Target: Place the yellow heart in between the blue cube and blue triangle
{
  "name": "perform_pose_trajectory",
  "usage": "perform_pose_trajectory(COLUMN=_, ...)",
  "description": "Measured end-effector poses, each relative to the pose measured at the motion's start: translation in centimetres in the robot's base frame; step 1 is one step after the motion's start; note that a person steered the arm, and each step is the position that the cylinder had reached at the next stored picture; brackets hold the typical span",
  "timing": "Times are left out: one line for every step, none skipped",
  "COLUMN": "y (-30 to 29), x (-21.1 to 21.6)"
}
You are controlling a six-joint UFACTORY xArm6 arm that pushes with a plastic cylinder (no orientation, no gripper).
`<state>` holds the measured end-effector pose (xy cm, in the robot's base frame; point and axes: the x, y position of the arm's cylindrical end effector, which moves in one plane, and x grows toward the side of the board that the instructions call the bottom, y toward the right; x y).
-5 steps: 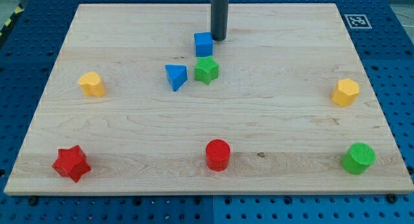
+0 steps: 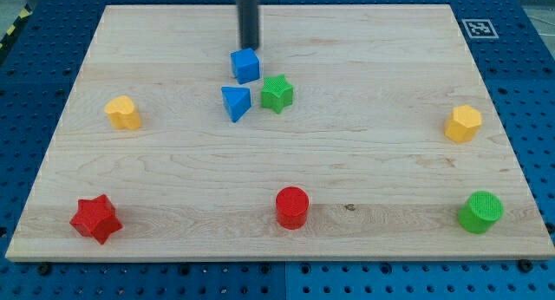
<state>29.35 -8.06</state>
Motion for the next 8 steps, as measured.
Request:
perform_pose_trajectory(y=-8.1, x=3.6)
perform_pose_trajectory(y=-14.9, x=10.3)
perform_pose_trajectory(y=-18.8, x=16.1)
perform_pose_trajectory(y=-16.6, x=18.5)
perform_pose_trajectory(y=-15.5, x=17.3)
perform_pose_trajectory(y=-15.5, x=14.8)
perform_pose_trajectory(y=-14.8, x=12.8)
perform_pose_trajectory(y=-12.7, x=12.4)
